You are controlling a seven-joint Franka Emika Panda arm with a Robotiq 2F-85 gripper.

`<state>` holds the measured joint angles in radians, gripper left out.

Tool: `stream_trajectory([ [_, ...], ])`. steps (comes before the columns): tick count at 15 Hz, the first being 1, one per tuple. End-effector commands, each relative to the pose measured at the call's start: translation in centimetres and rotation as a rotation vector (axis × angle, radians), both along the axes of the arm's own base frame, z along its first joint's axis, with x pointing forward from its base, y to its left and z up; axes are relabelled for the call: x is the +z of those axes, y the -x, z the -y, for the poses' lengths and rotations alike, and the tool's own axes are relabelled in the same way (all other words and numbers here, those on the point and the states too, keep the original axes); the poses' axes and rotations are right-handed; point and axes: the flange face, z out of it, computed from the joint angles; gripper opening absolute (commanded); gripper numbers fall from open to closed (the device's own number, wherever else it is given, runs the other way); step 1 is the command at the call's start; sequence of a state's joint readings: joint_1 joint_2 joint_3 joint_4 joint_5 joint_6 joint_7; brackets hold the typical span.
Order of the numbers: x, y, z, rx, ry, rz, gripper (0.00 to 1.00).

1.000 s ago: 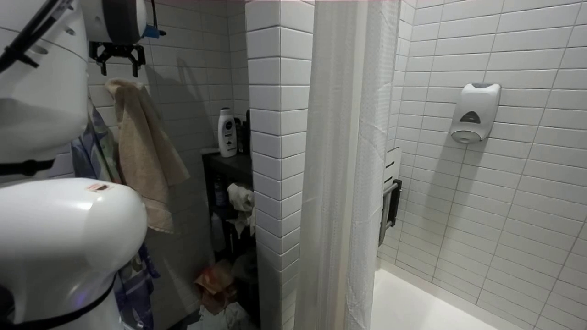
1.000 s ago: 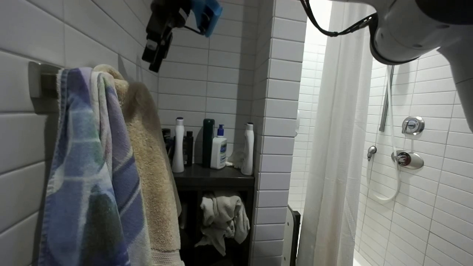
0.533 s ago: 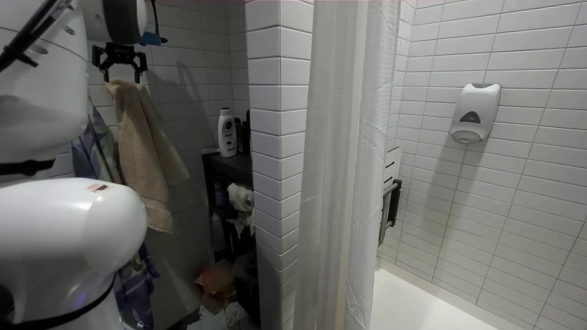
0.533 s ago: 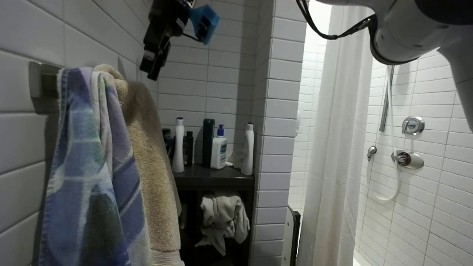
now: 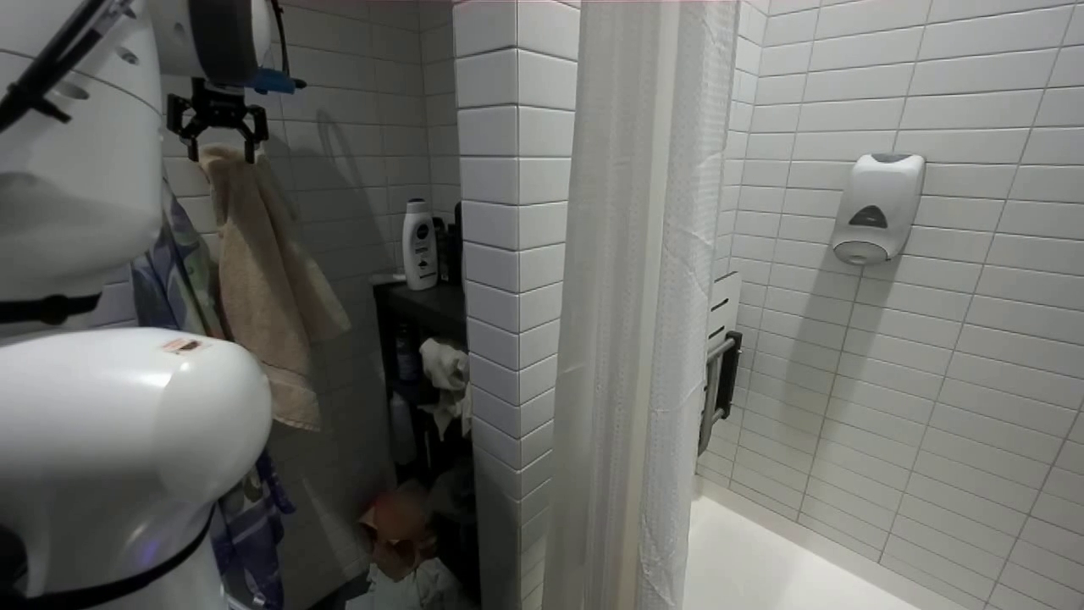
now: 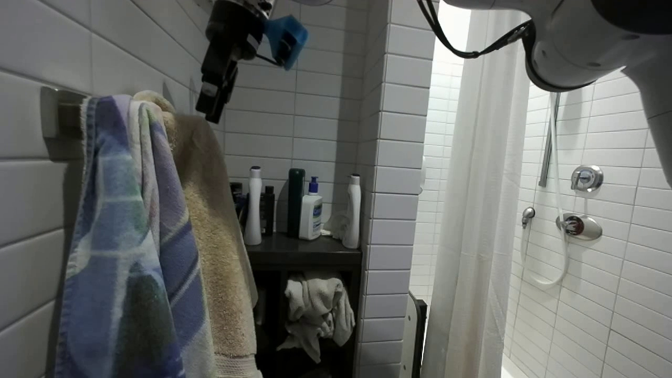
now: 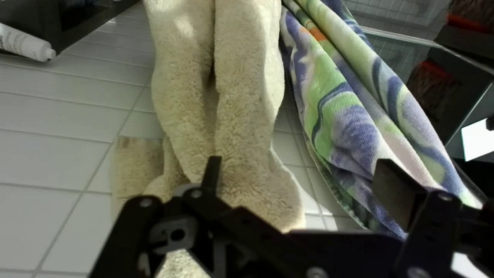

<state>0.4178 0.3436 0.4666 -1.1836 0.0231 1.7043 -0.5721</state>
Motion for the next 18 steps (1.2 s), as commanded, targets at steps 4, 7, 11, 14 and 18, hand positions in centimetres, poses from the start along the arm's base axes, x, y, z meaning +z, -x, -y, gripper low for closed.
stream_trajectory([
  [4, 1.1, 0.7, -1.7, 0.057, -0.033, 0.084, 1.00],
  [7, 1.3, 1.2, -2.4, 0.092, -0.038, 0.105, 1.00],
  [11, 0.9, 1.3, -1.6, 0.121, -0.010, 0.108, 1.00],
  [14, 0.9, 0.8, -0.8, 0.115, -0.004, 0.113, 1.00],
  [18, 0.7, -0.1, -0.6, 0.114, 0.000, 0.133, 1.00],
])
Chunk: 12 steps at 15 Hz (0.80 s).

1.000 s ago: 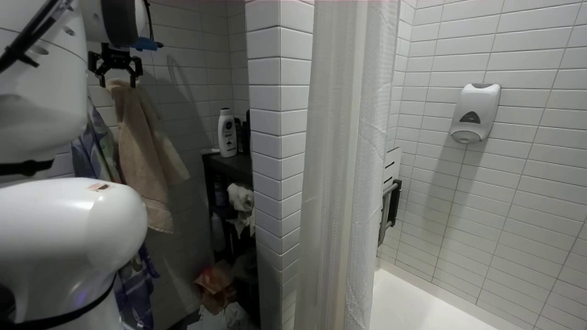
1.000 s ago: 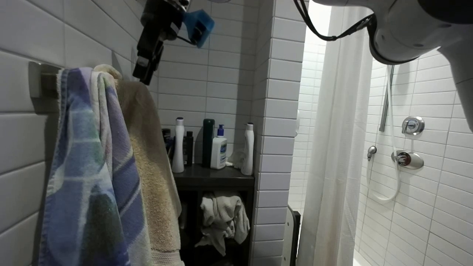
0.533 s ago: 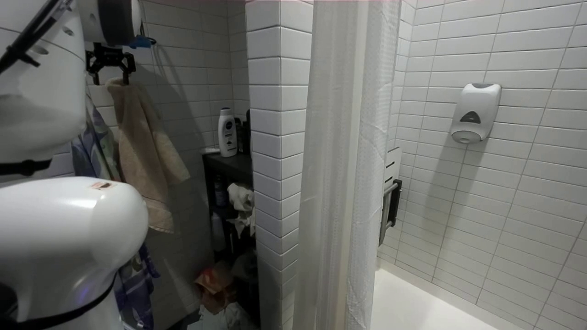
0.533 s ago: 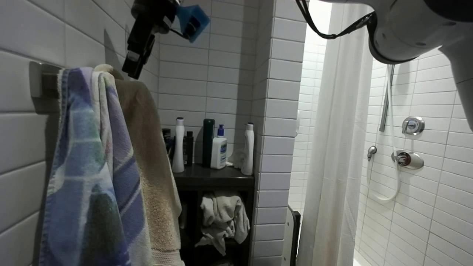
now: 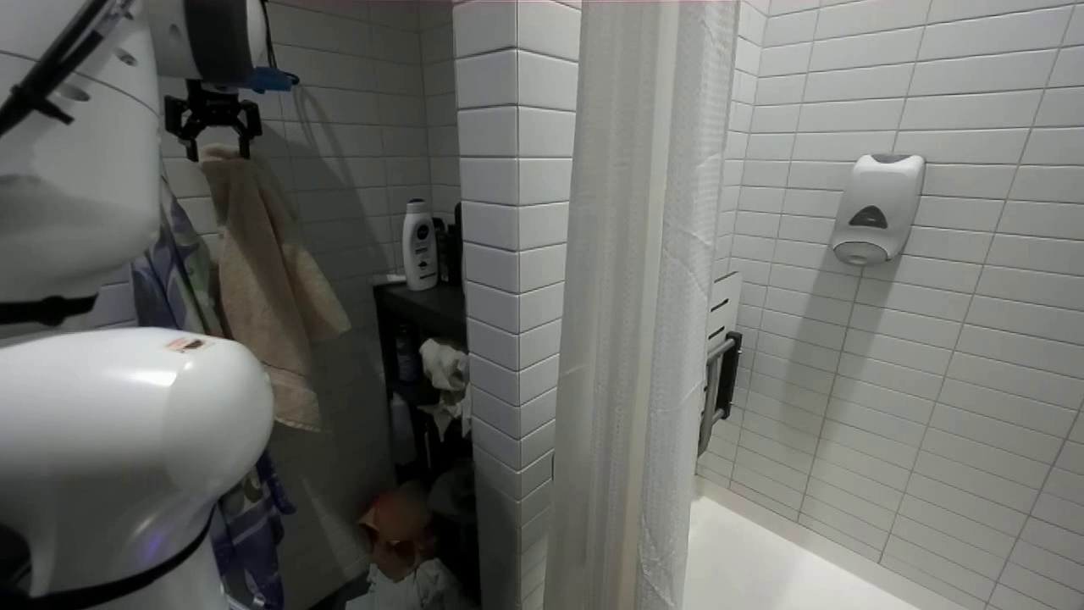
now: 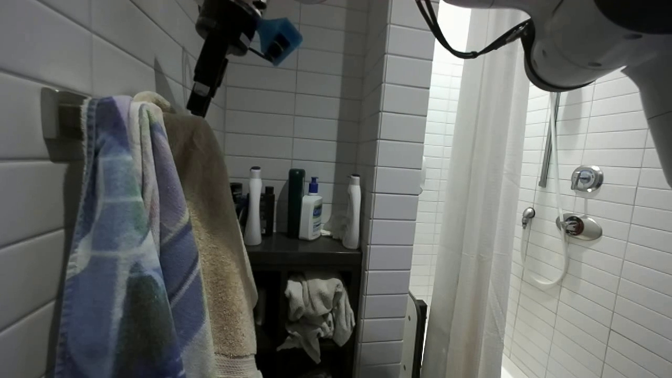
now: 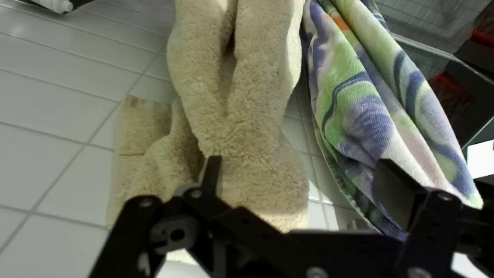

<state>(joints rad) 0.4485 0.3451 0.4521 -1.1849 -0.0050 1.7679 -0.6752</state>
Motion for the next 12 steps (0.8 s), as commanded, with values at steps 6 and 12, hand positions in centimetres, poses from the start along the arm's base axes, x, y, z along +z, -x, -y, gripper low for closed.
stream_trajectory([
  [6, -0.03, -0.71, 0.42, 0.009, 0.039, 0.061, 1.00],
  [12, -0.36, -0.67, -0.16, 0.017, 0.042, 0.064, 1.00],
])
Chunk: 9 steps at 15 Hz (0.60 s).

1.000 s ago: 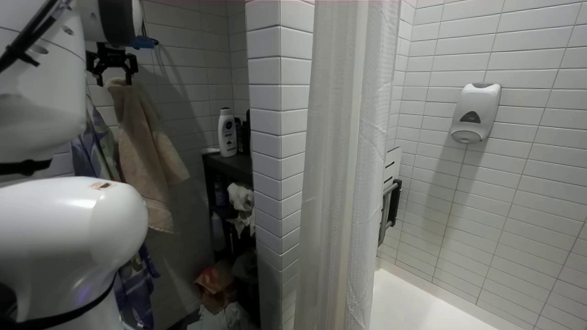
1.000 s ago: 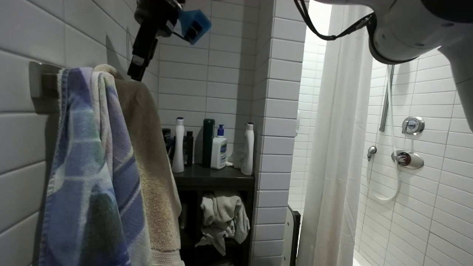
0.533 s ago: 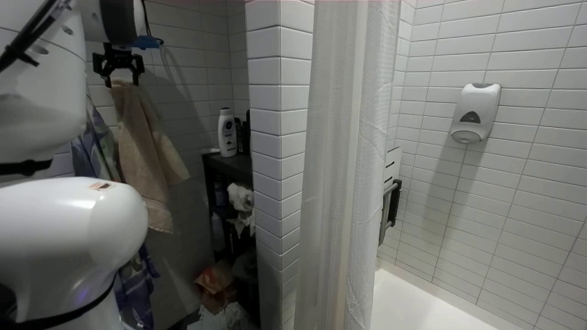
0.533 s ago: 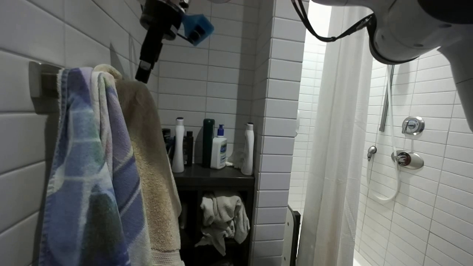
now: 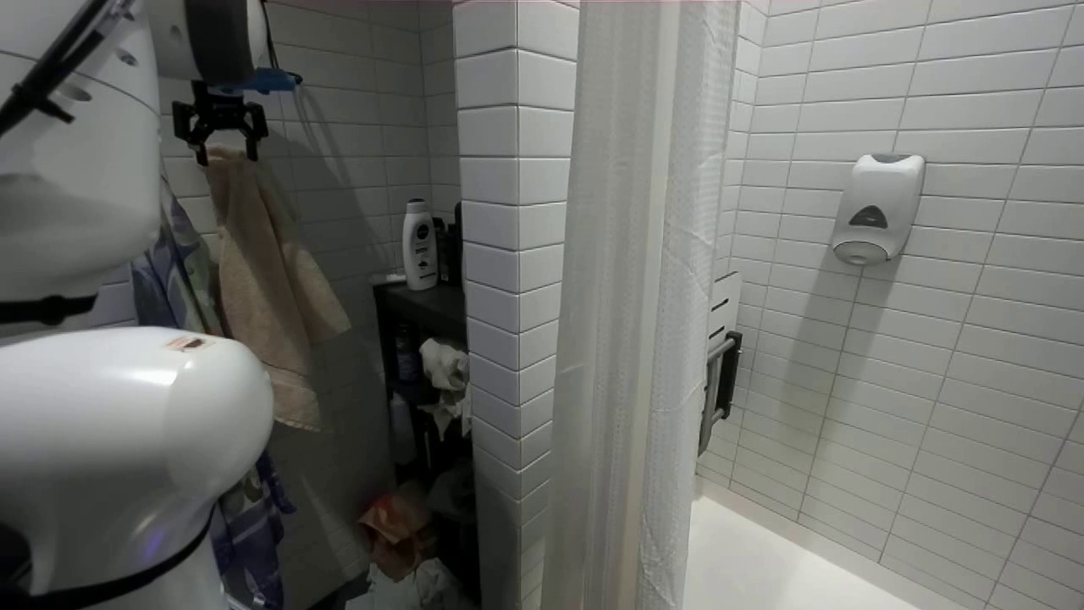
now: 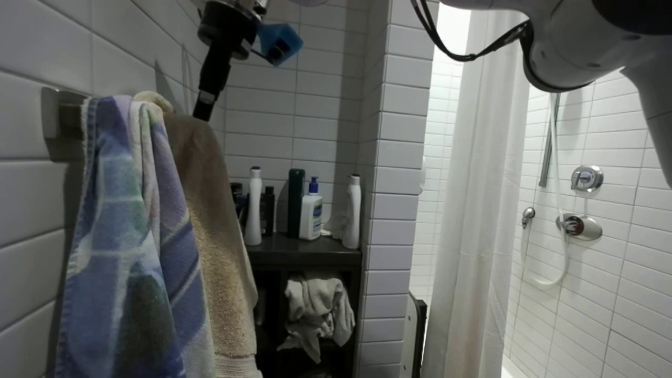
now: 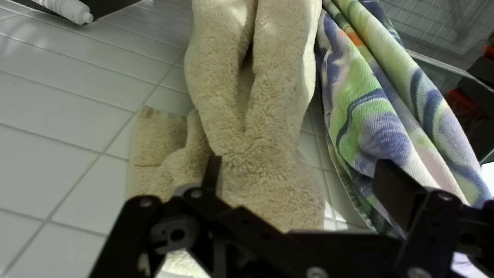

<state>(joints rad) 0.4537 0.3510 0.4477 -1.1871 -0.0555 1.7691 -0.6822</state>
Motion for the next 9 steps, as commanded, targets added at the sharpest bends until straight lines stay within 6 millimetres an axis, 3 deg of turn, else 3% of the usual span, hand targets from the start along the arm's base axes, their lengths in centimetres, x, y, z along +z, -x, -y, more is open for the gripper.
stream_trajectory([
  [1, 0.15, -0.24, -0.32, 0.014, 0.005, 0.029, 1.00],
  [9, -0.55, -0.22, -0.14, 0.014, 0.022, 0.018, 1.00],
])
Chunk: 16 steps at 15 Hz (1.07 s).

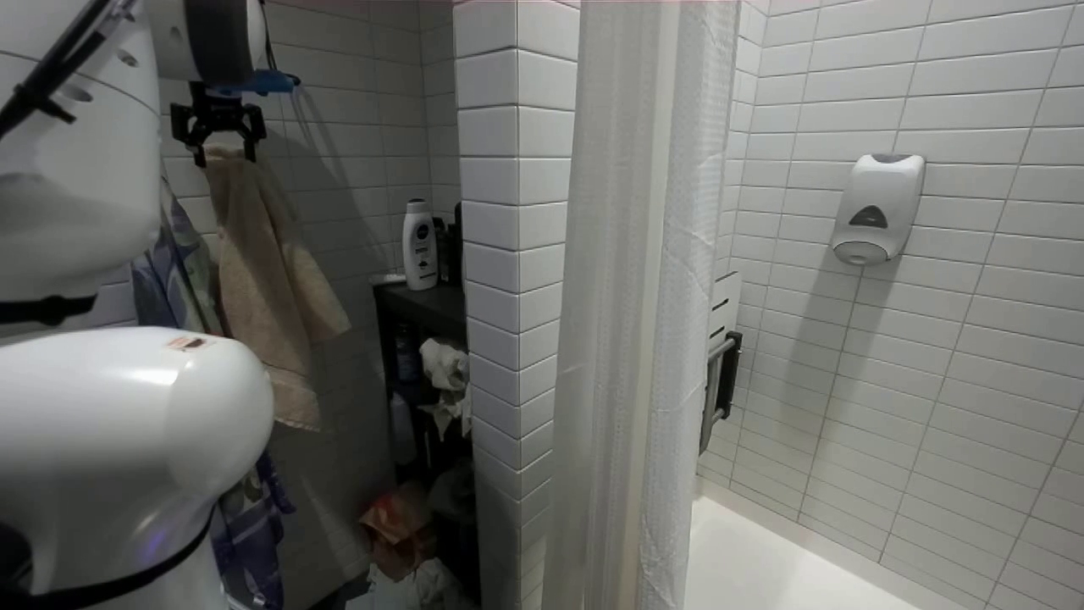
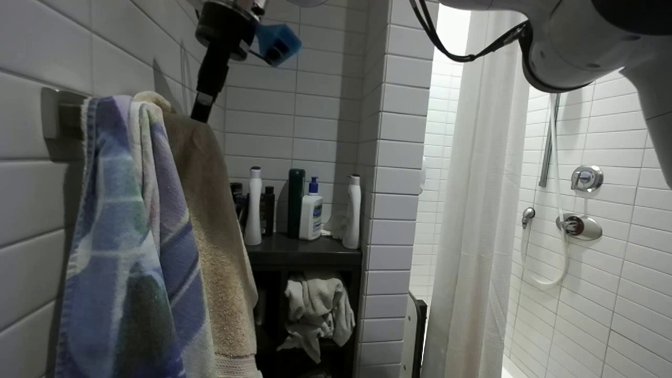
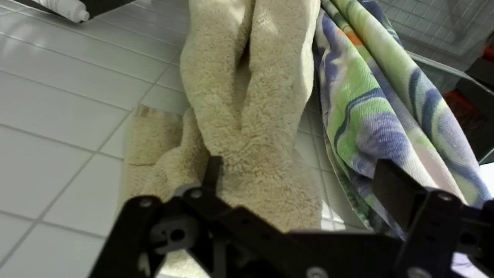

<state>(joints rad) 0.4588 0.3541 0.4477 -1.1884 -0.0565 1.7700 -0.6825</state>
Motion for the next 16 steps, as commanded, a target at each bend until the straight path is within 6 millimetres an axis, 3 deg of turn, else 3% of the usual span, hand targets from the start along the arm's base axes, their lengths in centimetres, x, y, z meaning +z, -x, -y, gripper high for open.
stream_trajectory([
  [1, -0.5, -0.4, 0.2, 0.006, 0.024, 0.019, 1.00],
  [5, -0.3, -0.5, 0.3, -0.001, 0.016, 0.021, 1.00],
  [6, -0.2, -0.5, 0.3, -0.002, 0.015, 0.022, 0.93],
  [7, -0.1, -0.5, 0.3, 0.000, 0.010, 0.024, 0.73],
  [16, 1.0, -1.5, 1.0, -0.031, -0.033, 0.051, 0.12],
])
